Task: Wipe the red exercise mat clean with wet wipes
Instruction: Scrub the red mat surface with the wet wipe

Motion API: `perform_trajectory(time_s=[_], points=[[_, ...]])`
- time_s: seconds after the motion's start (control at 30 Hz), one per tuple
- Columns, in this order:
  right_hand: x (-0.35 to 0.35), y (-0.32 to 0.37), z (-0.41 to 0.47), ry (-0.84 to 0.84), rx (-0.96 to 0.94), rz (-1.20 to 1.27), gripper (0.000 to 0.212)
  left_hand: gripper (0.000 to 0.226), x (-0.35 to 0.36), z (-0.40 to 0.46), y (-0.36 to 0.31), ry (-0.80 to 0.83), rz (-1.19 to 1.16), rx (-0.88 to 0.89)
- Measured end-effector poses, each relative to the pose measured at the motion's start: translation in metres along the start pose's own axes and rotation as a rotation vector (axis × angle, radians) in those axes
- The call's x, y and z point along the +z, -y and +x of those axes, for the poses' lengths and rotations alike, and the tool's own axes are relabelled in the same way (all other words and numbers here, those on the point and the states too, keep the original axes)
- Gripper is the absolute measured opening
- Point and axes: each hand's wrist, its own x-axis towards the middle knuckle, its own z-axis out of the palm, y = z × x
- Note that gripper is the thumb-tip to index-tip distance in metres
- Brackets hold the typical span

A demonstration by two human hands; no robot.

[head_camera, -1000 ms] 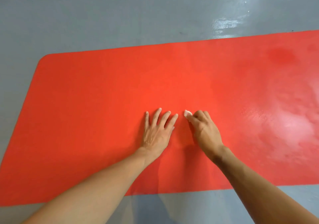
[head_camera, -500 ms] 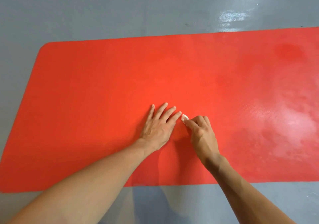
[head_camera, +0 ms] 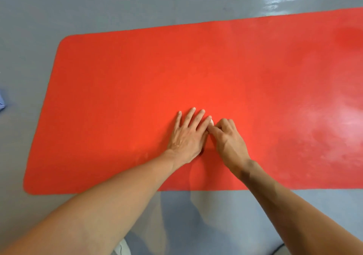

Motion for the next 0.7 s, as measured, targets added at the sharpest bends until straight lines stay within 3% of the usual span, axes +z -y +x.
perform_trajectory(time_s=[0.2, 0.3, 0.4, 0.5, 0.7], points=[[-0.025, -0.050, 0.033, -0.213, 0.459, -0.053, 0.021, 0.061, -0.005, 0.001, 0.000, 0.049, 0.049, 0.007], [-0.014, -0.030, 0.022, -0.228, 0.431, -0.072, 0.024, 0.060, -0.008, 0.000, -0.001, 0.068, 0.035, -0.006], [-0.003, 0.001, -0.007, -0.126, 0.212, -0.052, 0.030, 0.057, -0.006, -0.008, -0.003, 0.031, 0.025, -0.019], [-0.011, -0.013, -0.010, -0.035, 0.038, -0.046, 0.034, 0.055, -0.007, -0.010, -0.003, 0.012, 0.022, -0.027], [-0.026, -0.054, 0.021, -0.231, 0.463, -0.061, 0.025, 0.056, 0.000, -0.007, -0.007, -0.038, 0.027, -0.038]])
